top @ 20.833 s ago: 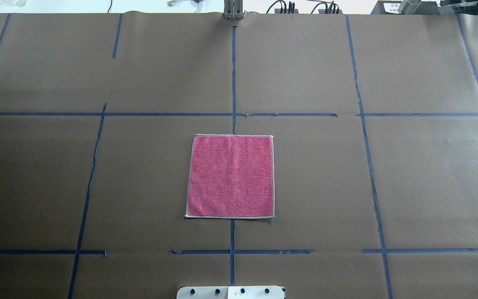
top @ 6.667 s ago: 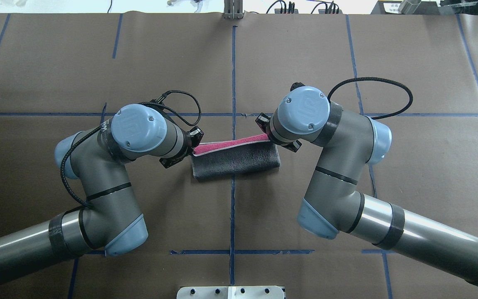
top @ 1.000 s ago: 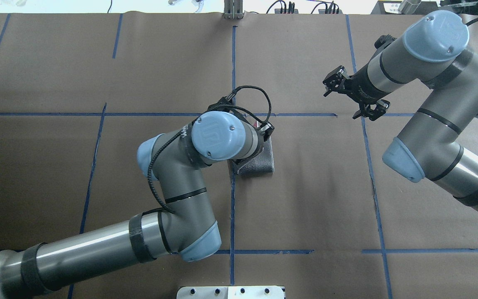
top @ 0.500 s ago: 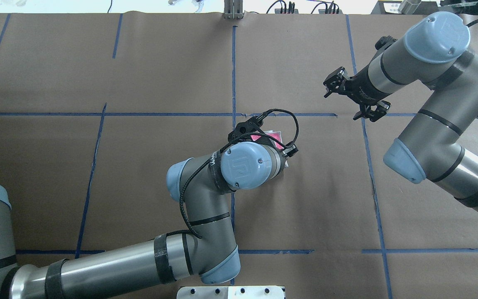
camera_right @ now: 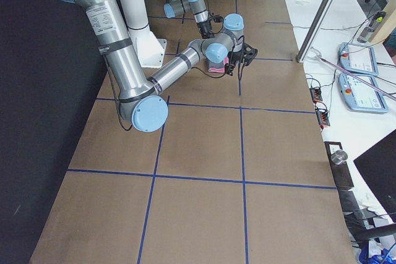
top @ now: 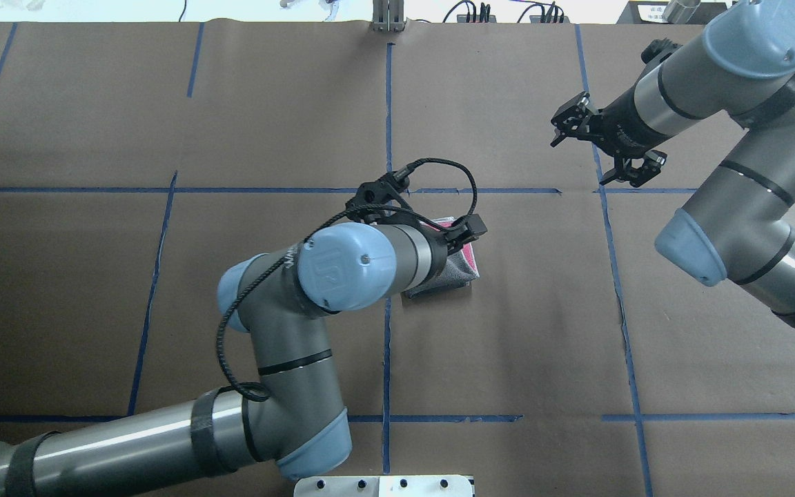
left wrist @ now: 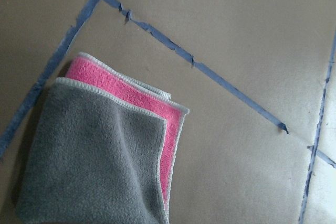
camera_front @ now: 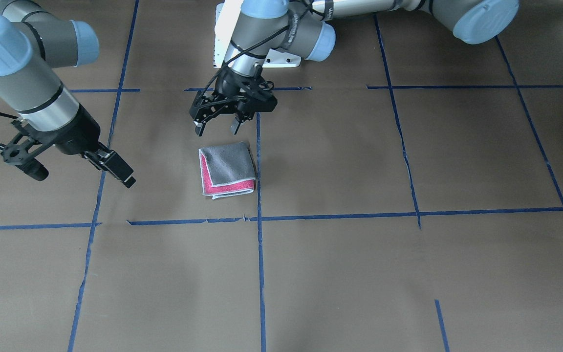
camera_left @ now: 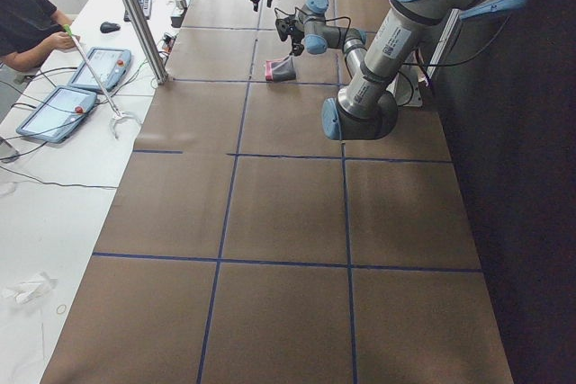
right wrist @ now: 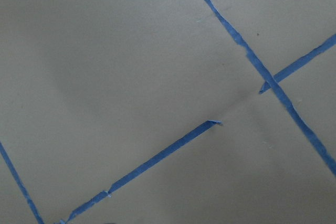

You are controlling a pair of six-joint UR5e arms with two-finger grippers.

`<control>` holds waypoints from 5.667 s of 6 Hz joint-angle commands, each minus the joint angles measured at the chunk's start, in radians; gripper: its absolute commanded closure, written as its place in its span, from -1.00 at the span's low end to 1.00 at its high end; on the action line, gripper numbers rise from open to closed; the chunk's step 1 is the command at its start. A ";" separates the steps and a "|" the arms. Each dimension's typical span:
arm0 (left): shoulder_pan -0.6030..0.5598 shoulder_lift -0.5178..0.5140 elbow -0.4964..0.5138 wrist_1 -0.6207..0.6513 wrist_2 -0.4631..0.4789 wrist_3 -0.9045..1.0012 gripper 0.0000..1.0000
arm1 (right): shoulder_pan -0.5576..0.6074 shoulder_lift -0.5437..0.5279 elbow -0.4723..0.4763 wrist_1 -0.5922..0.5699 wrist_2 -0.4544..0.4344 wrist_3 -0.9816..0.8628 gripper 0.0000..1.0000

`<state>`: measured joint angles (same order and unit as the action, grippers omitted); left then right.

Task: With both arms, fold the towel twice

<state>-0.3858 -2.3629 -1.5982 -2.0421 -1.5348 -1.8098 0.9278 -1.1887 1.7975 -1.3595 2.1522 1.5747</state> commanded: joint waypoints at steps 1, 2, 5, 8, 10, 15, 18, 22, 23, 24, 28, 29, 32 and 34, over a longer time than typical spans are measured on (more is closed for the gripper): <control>-0.092 0.132 -0.142 0.040 -0.083 0.173 -1.00 | 0.074 -0.054 -0.007 -0.004 0.060 -0.233 -1.00; -0.192 0.230 -0.161 0.049 -0.251 0.316 -1.00 | 0.122 -0.090 -0.009 -0.012 0.077 -0.378 -1.00; -0.397 0.486 -0.184 0.049 -0.425 0.873 -1.00 | 0.241 -0.201 -0.065 -0.012 0.124 -0.687 -1.00; -0.731 0.666 -0.060 0.059 -0.676 1.483 -1.00 | 0.404 -0.307 -0.124 -0.013 0.245 -0.979 -1.00; -1.003 0.751 -0.027 0.157 -0.790 1.831 -1.00 | 0.491 -0.409 -0.145 -0.016 0.236 -1.192 -1.00; -1.173 0.849 -0.014 0.529 -0.843 2.048 -1.00 | 0.572 -0.360 -0.326 -0.061 0.319 -1.451 -1.00; -1.176 0.838 -0.026 0.614 -0.889 2.049 -1.00 | 0.553 -0.295 -0.189 -0.266 0.183 -1.521 -1.00; -1.176 0.830 -0.055 0.625 -0.890 2.049 -1.00 | 0.566 -0.333 -0.079 -0.498 0.156 -1.725 -1.00; -1.176 0.833 -0.057 0.628 -0.904 2.049 -1.00 | 0.566 -0.357 -0.073 -0.488 0.187 -1.663 -1.00; -1.180 0.841 -0.078 0.644 -0.962 2.046 -1.00 | 0.566 -0.359 -0.073 -0.487 0.189 -1.648 -1.00; -1.249 0.830 -0.149 0.700 -0.836 2.051 -1.00 | 0.566 -0.359 -0.055 -0.487 0.204 -1.647 -1.00; -1.249 0.841 -0.154 0.694 -0.841 2.052 -1.00 | 0.566 -0.365 -0.056 -0.487 0.207 -1.647 -1.00; -1.249 0.840 -0.160 0.694 -0.875 2.051 -1.00 | 0.571 -0.385 -0.058 -0.487 0.206 -1.648 -1.00; -1.248 0.893 -0.161 0.686 -0.874 2.051 -1.00 | 0.595 -0.396 -0.055 -0.486 0.204 -1.657 -1.00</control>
<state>-1.6341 -1.4878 -1.7585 -1.3535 -2.4078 0.2407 1.5120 -1.5813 1.7413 -1.8464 2.3573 -0.0779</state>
